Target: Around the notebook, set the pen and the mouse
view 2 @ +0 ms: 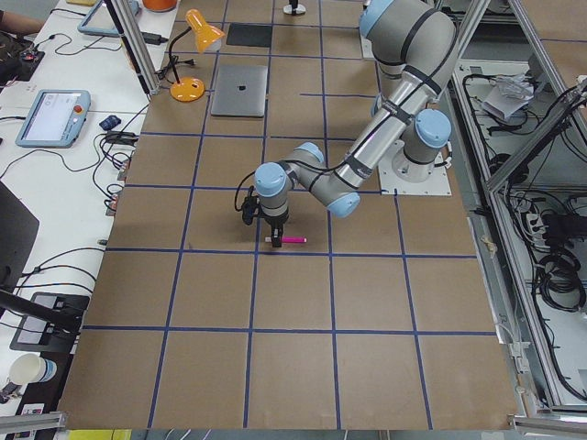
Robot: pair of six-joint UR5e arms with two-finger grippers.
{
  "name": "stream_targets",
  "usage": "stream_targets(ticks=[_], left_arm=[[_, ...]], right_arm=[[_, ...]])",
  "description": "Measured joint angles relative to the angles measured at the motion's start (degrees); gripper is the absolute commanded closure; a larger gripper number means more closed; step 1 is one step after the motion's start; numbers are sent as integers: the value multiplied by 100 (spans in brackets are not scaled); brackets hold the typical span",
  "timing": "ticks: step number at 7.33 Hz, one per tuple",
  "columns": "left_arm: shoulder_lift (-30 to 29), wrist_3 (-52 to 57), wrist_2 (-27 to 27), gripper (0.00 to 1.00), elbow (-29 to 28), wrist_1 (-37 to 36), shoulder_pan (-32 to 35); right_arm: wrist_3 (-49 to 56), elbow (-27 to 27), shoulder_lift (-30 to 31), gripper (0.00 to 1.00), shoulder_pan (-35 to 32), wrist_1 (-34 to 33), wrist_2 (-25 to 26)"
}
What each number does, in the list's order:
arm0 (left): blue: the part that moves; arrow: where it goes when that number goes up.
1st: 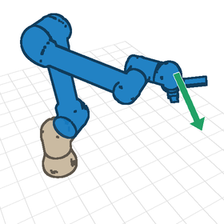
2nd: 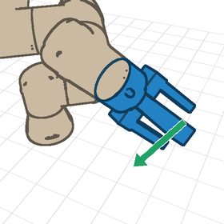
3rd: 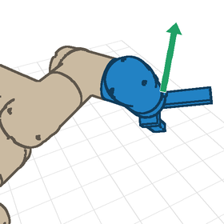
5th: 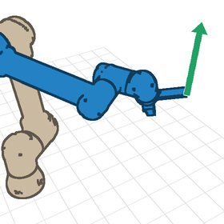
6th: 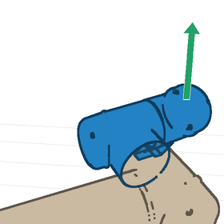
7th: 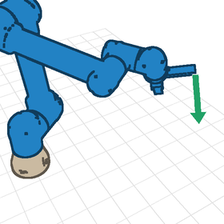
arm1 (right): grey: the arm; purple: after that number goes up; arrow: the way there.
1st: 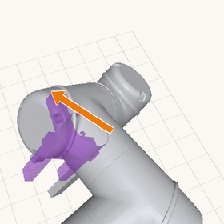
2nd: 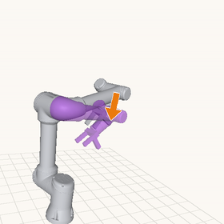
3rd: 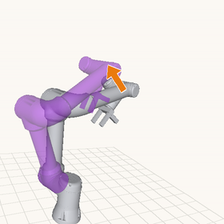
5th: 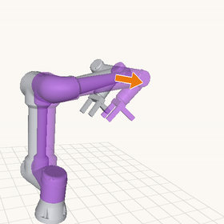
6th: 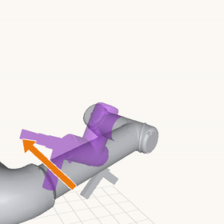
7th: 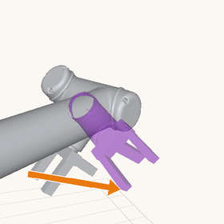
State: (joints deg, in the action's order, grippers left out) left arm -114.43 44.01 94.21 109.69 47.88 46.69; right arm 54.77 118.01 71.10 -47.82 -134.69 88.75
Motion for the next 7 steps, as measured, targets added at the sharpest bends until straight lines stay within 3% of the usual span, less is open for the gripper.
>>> stream_targets(ticks=[1, 2, 3, 5, 7], left_arm=[[-24, -14, 75, 38, 32, -17, -66], [-50, -13, 107, 62, 57, -32, -126], [-64, -18, 132, 69, 70, -43, -153], [-59, -32, 161, 100, 77, -32, -165], [-26, -46, 167, 100, 80, 3, -153]], right_arm=[[-37, -42, 41, 59, -24, 14, 3], [-133, -148, 100, 59, -93, 45, -9], [-343, -331, 132, 59, -272, 127, -31], [-1582, -845, 1, 59, -1005, 459, -68], [-3237, -1552, -530, 58, -1970, 613, -83]])
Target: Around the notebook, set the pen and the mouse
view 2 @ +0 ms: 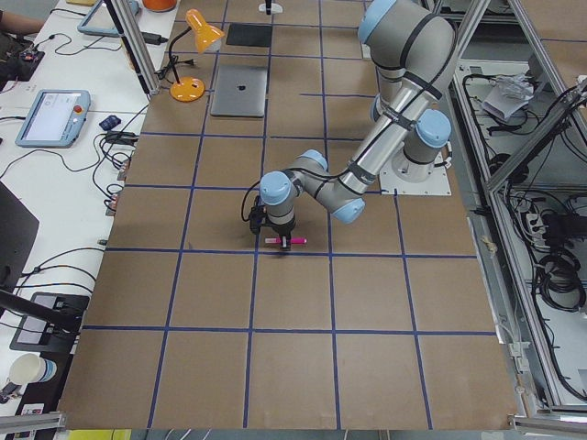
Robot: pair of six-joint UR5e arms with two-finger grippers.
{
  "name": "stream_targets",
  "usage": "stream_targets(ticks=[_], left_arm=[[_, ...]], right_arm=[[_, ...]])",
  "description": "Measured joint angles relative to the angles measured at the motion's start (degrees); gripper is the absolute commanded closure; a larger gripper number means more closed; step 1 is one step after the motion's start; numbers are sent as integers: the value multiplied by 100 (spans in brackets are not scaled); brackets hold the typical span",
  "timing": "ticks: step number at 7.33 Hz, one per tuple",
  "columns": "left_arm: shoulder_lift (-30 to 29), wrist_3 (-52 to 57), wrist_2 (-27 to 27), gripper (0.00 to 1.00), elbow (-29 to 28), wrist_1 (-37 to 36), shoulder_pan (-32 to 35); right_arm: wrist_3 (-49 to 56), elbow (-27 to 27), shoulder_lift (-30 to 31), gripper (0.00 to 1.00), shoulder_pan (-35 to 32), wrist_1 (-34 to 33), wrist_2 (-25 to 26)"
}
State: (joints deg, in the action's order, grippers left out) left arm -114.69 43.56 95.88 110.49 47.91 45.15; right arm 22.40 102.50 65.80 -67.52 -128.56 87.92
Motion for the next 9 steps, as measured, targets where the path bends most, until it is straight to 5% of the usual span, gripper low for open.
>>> stream_targets(ticks=[4, 5, 9], left_arm=[[331, -430, 75, 100, -78, 289, 276], [553, -1143, 96, 100, -70, 664, 535], [1415, -4277, 83, 100, 72, 1971, 1909]], right_arm=[[-1007, -856, -702, 54, -711, 50, 0], [-1025, -877, -748, 7, -725, 48, -4], [-1095, -919, -849, 0, -742, 12, 23]])
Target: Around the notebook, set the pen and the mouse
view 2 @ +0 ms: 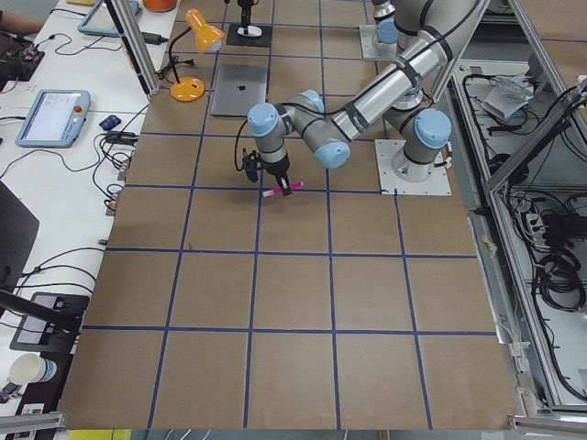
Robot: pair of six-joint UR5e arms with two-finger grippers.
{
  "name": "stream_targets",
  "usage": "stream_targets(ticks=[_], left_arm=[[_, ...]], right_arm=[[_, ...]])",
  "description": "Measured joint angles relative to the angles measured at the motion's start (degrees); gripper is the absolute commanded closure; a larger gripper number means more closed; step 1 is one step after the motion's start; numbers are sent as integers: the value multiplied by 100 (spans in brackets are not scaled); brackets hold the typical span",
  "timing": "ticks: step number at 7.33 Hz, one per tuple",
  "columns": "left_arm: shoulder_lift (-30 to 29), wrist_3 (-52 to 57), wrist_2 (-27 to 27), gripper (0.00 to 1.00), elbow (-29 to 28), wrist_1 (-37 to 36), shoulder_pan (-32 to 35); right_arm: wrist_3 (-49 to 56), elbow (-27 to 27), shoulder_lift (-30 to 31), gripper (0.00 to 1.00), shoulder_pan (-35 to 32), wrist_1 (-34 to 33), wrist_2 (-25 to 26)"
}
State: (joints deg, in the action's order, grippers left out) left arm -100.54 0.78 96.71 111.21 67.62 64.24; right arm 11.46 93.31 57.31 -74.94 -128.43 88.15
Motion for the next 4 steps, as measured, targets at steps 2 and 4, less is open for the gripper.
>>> stream_targets(ticks=[2, 4], left_arm=[[258, -1801, -53, 100, 77, 207, 959], [258, -4014, -104, 100, 0, 213, 2256]], right_arm=[[-13, -92, 346, 0, -76, 365, 74], [-189, -299, 1092, 0, -305, 1333, 85]])
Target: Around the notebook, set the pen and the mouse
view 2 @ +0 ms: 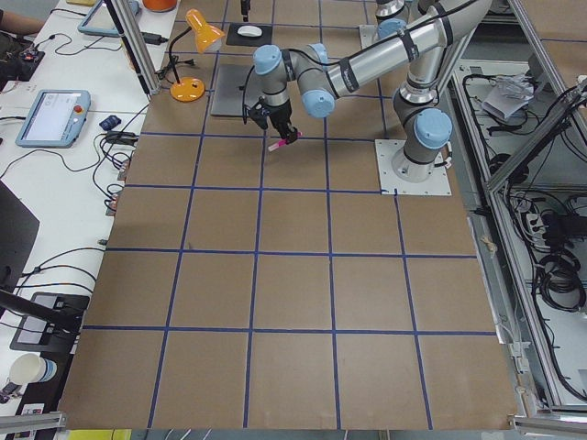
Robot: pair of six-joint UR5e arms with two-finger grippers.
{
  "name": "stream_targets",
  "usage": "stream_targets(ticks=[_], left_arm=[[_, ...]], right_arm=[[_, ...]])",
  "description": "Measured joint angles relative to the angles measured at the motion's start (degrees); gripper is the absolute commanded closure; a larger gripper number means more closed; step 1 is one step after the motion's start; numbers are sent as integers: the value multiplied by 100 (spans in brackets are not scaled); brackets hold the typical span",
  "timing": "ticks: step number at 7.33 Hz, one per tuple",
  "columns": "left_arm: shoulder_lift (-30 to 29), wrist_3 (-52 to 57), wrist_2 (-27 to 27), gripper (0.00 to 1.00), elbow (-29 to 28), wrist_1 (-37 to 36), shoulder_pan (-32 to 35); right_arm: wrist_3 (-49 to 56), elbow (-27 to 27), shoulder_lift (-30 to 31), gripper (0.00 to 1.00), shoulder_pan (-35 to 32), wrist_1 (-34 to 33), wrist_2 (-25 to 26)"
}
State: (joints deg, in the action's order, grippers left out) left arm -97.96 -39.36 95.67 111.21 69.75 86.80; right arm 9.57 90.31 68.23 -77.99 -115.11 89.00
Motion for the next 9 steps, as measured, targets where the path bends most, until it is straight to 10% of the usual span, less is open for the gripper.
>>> stream_targets(ticks=[4, 9], left_arm=[[-334, -3544, -1223, 100, -314, -73, 1382], [-1140, -5745, -1429, 100, -464, -967, 2344]], right_arm=[[-452, -263, 1312, 0, -722, 1673, 8], [-472, 283, 1959, 0, -825, 1727, -10]])
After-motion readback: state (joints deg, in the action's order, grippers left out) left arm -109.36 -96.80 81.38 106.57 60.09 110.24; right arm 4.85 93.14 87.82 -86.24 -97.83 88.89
